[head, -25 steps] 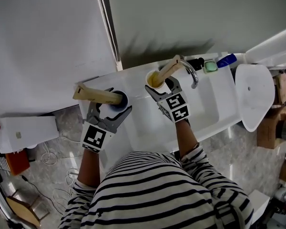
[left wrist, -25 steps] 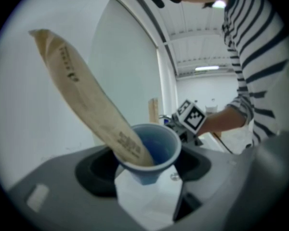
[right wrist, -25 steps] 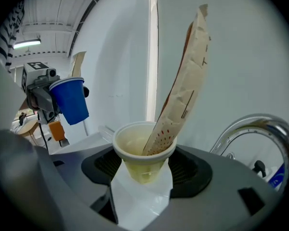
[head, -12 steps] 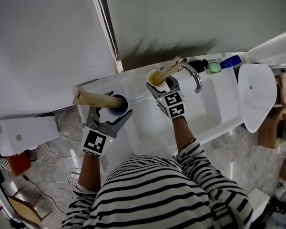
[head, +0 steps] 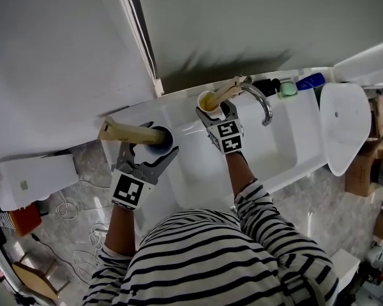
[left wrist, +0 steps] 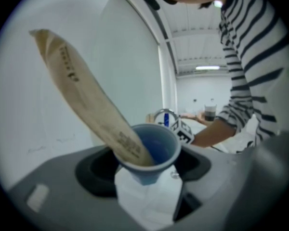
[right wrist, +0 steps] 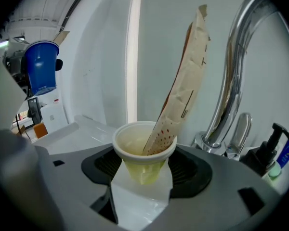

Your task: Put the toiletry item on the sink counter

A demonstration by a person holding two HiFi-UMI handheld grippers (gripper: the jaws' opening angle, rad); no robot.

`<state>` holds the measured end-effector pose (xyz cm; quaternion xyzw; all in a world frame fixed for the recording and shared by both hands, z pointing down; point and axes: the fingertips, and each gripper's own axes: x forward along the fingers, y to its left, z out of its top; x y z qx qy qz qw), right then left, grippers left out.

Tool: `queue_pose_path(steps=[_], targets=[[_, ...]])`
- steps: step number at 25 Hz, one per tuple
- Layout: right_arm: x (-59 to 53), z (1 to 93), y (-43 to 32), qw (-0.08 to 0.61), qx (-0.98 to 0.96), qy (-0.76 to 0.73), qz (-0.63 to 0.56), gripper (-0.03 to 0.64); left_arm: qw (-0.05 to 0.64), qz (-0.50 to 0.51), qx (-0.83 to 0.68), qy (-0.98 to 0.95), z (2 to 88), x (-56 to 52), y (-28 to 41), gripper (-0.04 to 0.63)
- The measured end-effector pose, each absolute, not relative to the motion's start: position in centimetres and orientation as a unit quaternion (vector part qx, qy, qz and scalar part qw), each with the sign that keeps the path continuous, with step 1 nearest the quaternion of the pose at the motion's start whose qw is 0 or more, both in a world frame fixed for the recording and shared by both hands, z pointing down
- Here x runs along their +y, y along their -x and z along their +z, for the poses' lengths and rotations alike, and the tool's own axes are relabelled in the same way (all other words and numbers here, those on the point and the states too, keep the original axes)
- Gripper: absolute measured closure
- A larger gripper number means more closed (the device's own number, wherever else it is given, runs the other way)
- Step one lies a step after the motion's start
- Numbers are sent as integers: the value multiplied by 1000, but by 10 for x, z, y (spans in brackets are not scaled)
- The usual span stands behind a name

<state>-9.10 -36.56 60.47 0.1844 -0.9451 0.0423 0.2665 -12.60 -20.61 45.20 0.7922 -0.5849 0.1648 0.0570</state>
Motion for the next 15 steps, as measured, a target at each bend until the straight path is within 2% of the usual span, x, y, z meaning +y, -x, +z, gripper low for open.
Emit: queue_pose_path(steps=[15], targets=[[-366, 631, 91, 273, -938, -209, 46, 318, 50, 163, -589, -790, 451, -206, 126, 249]])
